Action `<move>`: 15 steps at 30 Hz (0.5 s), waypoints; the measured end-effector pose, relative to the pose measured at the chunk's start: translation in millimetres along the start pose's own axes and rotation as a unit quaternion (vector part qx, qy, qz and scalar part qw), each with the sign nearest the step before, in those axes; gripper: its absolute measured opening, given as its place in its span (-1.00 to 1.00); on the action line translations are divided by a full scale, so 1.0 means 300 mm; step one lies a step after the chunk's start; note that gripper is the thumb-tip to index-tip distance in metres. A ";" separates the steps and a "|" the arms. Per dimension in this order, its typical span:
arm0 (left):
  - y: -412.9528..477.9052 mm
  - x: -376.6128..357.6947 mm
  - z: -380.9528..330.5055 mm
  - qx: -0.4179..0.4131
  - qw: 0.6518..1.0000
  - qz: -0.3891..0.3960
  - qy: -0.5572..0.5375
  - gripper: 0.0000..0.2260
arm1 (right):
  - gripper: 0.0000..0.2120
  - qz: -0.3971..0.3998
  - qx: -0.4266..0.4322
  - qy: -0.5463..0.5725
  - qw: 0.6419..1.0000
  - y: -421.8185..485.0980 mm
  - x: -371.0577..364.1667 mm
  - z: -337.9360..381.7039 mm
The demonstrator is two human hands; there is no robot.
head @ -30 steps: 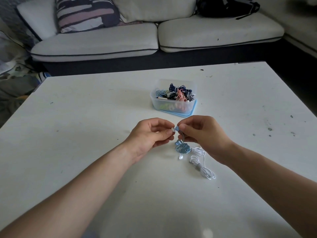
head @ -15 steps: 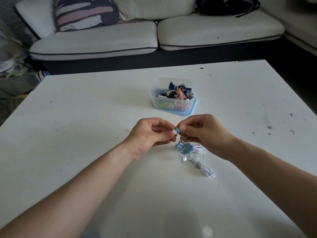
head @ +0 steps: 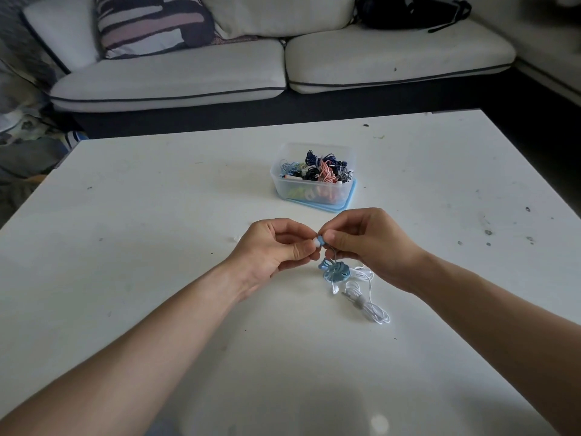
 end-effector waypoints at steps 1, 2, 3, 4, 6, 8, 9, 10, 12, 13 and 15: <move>0.000 0.000 -0.001 0.000 1.000 0.000 -0.002 -0.81 | -0.90 -0.002 -0.003 0.008 1.000 0.000 -0.002 -0.004; 0.002 0.001 -0.002 0.000 1.000 0.000 -0.003 -0.81 | -0.90 -0.005 -0.007 0.021 1.000 0.000 -0.002 -0.008; 0.001 0.001 -0.003 -0.001 1.000 0.001 -0.003 -0.82 | -0.91 -0.010 -0.012 0.033 0.999 0.001 0.000 -0.014; 0.002 0.001 -0.005 -0.002 1.000 0.001 -0.002 -0.83 | -0.91 -0.016 -0.016 0.042 0.999 0.001 0.002 -0.018; 0.002 0.001 -0.007 -0.003 1.000 0.002 0.002 -0.85 | -0.92 -0.025 -0.028 0.058 0.998 0.000 0.004 -0.026; 0.001 0.000 -0.007 -0.002 1.000 0.003 0.004 -0.86 | -0.93 -0.031 -0.038 0.073 0.996 -0.001 0.005 -0.033; 0.000 -0.001 -0.007 -0.001 1.000 0.004 0.002 -0.85 | -0.93 -0.032 -0.040 0.073 0.996 -0.001 0.006 -0.034; -0.001 -0.001 -0.007 0.000 1.000 0.003 0.000 -0.83 | -0.93 -0.032 -0.038 0.066 0.997 -0.001 0.007 -0.032; -0.002 -0.001 -0.007 0.001 1.000 0.003 0.001 -0.80 | -0.91 -0.025 -0.029 0.042 0.998 0.001 0.007 -0.024; -0.002 -0.002 -0.006 0.001 1.000 0.004 0.003 -0.79 | -0.91 -0.023 -0.025 0.033 0.999 0.002 0.007 -0.021; -0.001 0.000 -0.005 0.001 1.000 0.004 0.004 -0.79 | -0.91 -0.024 -0.021 0.025 0.999 0.002 0.005 -0.017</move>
Point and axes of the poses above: each hand's wrist, its own y-axis towards the middle knuckle, its own x-axis out of the back of the hand, z = x × y, the point moved 10 cm from there along y, towards the middle knuckle, and after that the axes turned 3 degrees about -z, right-handed, at the moved point
